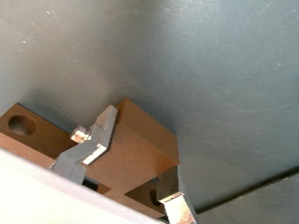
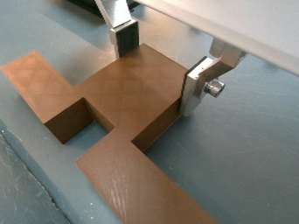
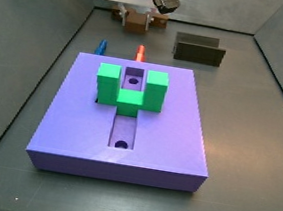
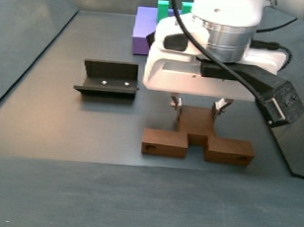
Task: Pick up the brown object. Move up. Place the brown object on the fixture. Regrasp the brown object. Move to above the board. Insert the brown object.
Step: Pick up the brown object, then move up.
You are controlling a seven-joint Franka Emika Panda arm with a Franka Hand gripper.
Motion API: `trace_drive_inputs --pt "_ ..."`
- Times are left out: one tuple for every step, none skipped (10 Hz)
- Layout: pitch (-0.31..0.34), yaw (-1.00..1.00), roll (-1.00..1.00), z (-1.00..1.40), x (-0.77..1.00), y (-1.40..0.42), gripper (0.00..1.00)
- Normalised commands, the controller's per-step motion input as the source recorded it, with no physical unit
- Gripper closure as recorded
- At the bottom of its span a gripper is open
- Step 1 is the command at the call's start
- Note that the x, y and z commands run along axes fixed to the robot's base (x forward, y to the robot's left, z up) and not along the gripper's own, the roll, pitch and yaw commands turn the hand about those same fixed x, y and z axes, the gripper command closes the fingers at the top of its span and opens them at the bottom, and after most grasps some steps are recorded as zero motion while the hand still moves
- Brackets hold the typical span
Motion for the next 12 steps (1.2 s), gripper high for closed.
trace_drive_inputs --pt "0.0 0.0 0.0 0.0 0.0 0.0 1.0" --pt "0.0 0.0 0.0 0.0 0.0 0.0 1.0" --pt "0.0 0.0 0.0 0.0 0.0 0.0 1.0" --pt "0.0 0.0 0.0 0.0 0.0 0.0 1.0" --pt "0.0 0.0 0.0 0.0 0.0 0.0 1.0" --pt "0.0 0.0 0.0 0.0 0.0 0.0 1.0" --pt "0.0 0.0 0.0 0.0 0.0 0.0 1.0" --pt "0.0 0.0 0.0 0.0 0.0 0.0 1.0" --pt "0.0 0.0 0.0 0.0 0.0 0.0 1.0" --pt "0.0 0.0 0.0 0.83 0.0 0.0 1.0" --pt "0.003 0.02 0.0 0.83 -0.01 -0.02 1.0" --pt "0.06 0.02 0.02 0.63 -0.08 -0.03 1.0"
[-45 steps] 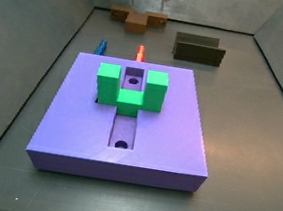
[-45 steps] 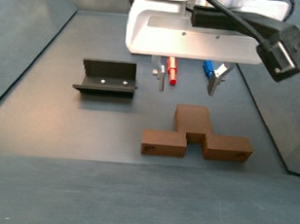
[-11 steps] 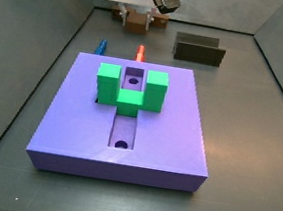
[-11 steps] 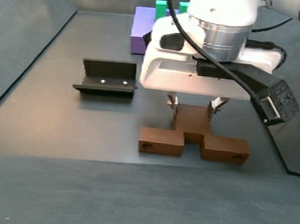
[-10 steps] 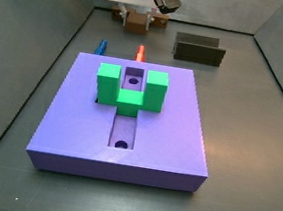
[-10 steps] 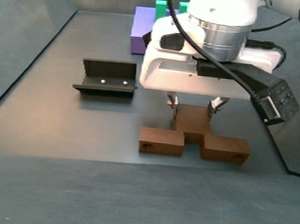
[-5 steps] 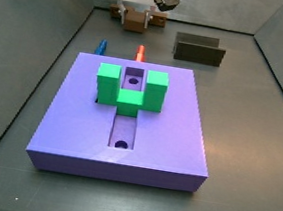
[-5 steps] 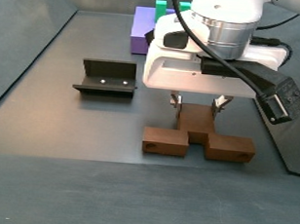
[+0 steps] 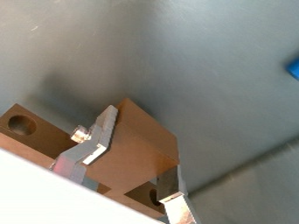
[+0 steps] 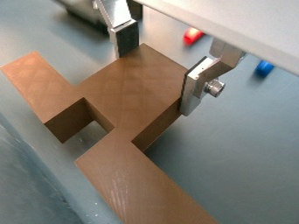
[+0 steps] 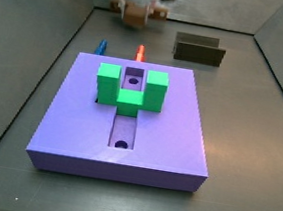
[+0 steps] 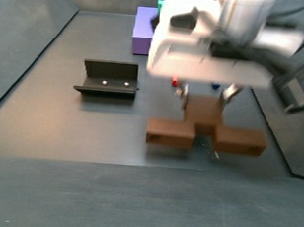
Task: Pick up the brown object. Move up. Place the brown object on the fixture. Regrasp the brown object. Move to above the board. Insert the brown object.
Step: Move up, then place the brown object on the fixture.
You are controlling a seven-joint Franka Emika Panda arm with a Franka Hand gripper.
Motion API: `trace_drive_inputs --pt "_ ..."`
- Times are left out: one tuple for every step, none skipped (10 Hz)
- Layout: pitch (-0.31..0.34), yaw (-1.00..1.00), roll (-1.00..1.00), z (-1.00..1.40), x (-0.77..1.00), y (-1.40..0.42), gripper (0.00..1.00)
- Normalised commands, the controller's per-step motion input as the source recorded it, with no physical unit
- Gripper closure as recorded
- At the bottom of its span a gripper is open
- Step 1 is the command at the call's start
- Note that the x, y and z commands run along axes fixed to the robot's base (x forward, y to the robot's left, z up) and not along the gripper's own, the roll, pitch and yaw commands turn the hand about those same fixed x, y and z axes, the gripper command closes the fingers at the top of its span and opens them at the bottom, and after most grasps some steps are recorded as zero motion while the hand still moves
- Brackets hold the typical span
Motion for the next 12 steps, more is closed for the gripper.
trace_drive_inputs --pt "0.068 0.02 0.07 0.35 -0.05 -0.02 1.0" --pt "0.0 0.0 -0.01 0.0 0.0 0.0 1.0" --pt "0.0 0.0 0.0 0.0 0.15 0.0 1.0" --pt "0.063 -0.04 -0.31 0.68 0.92 0.0 1.0" --pt "0.031 -0.12 -0.13 0.86 1.0 -0.06 1.0" --pt "0.151 -0.08 -0.29 0.8 1.0 -0.13 1.0" --pt "0.12 -0.05 -0.32 0.56 1.0 -0.33 1.0" --pt "0.06 -0.05 -0.34 0.47 1.0 -0.37 1.0" --pt "0.0 -0.05 -0.38 0.38 1.0 -0.41 1.0" --pt "0.091 0.0 -0.31 0.2 1.0 -0.44 1.0" --pt "0.089 0.0 -0.37 0.14 1.0 -0.41 1.0" --pt "0.037 0.0 -0.43 0.15 1.0 -0.32 1.0"
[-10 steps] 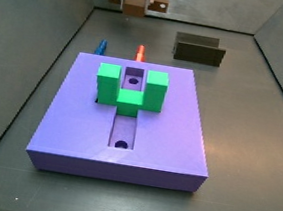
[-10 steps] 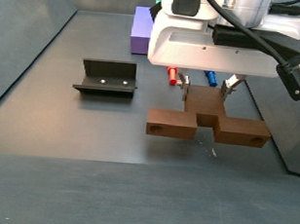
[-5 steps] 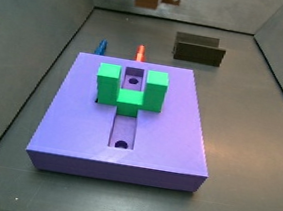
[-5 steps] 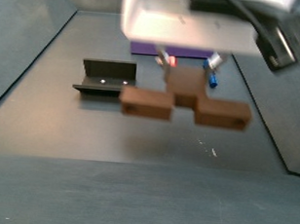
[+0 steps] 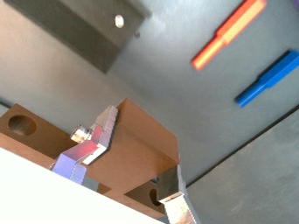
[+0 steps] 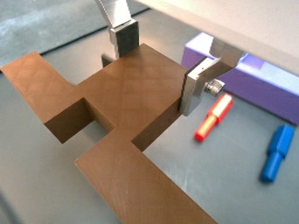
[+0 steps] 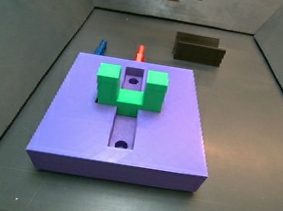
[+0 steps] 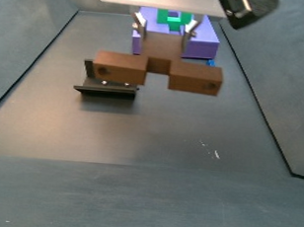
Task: Pick up the brown object. Move up. Place the brown object on the fixture. Regrasp the brown object. Move to above the board. Insert the brown object.
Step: Place the brown object on the fixture.
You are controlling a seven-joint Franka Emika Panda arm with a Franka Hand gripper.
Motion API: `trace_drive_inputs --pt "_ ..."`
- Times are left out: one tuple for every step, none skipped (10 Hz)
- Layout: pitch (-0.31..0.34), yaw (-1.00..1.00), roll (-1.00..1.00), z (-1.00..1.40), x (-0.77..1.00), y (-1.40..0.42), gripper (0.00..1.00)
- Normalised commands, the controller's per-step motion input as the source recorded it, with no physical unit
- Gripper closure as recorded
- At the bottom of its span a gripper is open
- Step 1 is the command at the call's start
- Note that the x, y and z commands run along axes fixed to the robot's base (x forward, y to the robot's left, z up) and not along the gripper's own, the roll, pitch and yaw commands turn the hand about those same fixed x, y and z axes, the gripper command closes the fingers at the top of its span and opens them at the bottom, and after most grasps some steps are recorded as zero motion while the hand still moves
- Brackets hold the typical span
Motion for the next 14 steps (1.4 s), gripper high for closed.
trace_drive_inputs --pt "0.003 0.0 -0.54 0.16 0.97 -0.24 1.0" --pt "0.006 0.0 -0.62 0.15 0.95 -0.21 1.0" --pt "0.011 0.0 -0.67 0.12 0.92 -0.21 1.0" --pt "0.086 -0.05 -0.67 0.05 0.91 -0.28 1.0" --pt "0.194 -0.07 -0.57 0.0 0.94 -0.31 1.0" --pt "0.106 -0.09 -0.53 -0.05 0.93 -0.27 1.0" --pt "0.054 -0.12 -0.56 -0.17 0.91 -0.2 1.0" --pt "0.051 -0.11 -0.58 -0.26 0.88 -0.17 1.0" --pt "0.08 -0.1 -0.61 -0.31 0.9 -0.12 1.0" --pt "0.131 -0.09 -0.65 -0.31 0.94 -0.06 1.0" --pt "0.126 -0.13 -0.71 -0.28 0.93 0.0 1.0" --pt "0.009 -0.15 -0.74 -0.23 0.9 0.0 1.0" --pt "0.0 -0.12 -0.63 -0.24 0.92 0.02 1.0" --pt "0.0 -0.08 -0.57 -0.21 1.0 0.0 1.0"
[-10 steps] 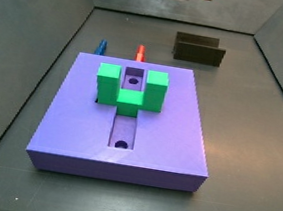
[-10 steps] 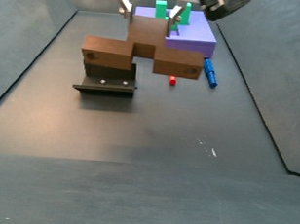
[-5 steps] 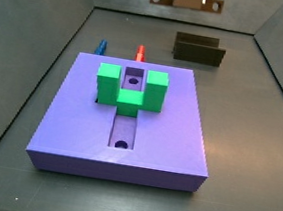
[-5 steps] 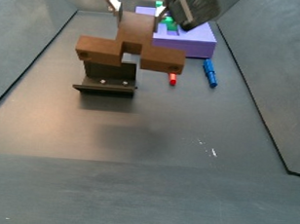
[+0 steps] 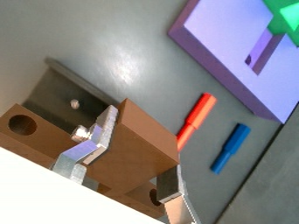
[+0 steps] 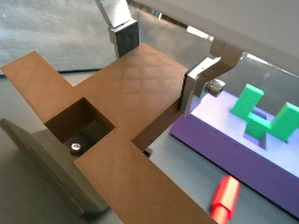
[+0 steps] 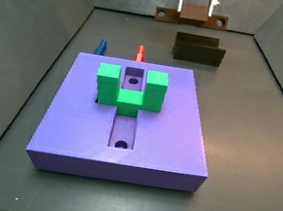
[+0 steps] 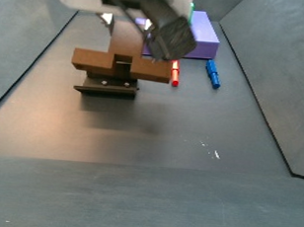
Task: Pick up the brown object. Move up. Place the brown object on the fixture. Regrasp the brown object. Move to above the board. Insert the brown object.
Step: Place the brown object on the fixture, then regrasp the brown object.
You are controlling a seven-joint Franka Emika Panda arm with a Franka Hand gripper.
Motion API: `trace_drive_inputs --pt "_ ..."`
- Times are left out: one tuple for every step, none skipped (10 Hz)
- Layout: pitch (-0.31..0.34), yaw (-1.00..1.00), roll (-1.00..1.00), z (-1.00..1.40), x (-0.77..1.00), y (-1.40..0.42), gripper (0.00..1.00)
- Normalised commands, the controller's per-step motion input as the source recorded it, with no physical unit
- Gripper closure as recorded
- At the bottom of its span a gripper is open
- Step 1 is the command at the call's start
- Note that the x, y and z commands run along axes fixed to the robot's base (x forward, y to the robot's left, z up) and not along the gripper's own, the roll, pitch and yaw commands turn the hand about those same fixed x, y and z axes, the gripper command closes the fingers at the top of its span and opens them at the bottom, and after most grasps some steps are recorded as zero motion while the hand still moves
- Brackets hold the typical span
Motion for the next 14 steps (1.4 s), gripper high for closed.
trace_drive_inputs --pt "-0.063 -0.09 -0.59 -0.2 0.95 0.0 1.0" --pt "0.0 0.0 -0.41 -0.2 0.6 -0.02 1.0" --pt "0.031 0.0 -0.29 -0.25 0.51 -0.01 1.0" --pt "0.129 0.0 -0.07 -0.4 0.33 -0.05 1.0" --pt "0.169 0.15 0.02 -0.5 0.16 -0.11 1.0" --pt "0.186 0.15 0.13 -0.44 0.11 -0.11 1.0" --pt "0.134 0.11 0.0 -0.41 0.03 -0.03 1.0" --pt "0.083 0.09 -0.03 -0.36 0.0 0.0 1.0" --pt "0.063 0.07 -0.06 -0.34 0.0 0.0 1.0" --pt "0.0 0.05 0.0 -0.13 0.0 0.0 1.0" --pt "0.0 0.0 0.0 0.0 0.0 0.0 1.0" --pt "0.0 0.0 0.0 0.0 0.0 0.0 0.0" --pt "-0.109 0.03 1.0 0.51 -0.08 -0.19 0.0" --pt "-0.154 0.06 1.0 0.57 -0.03 -0.23 0.0"
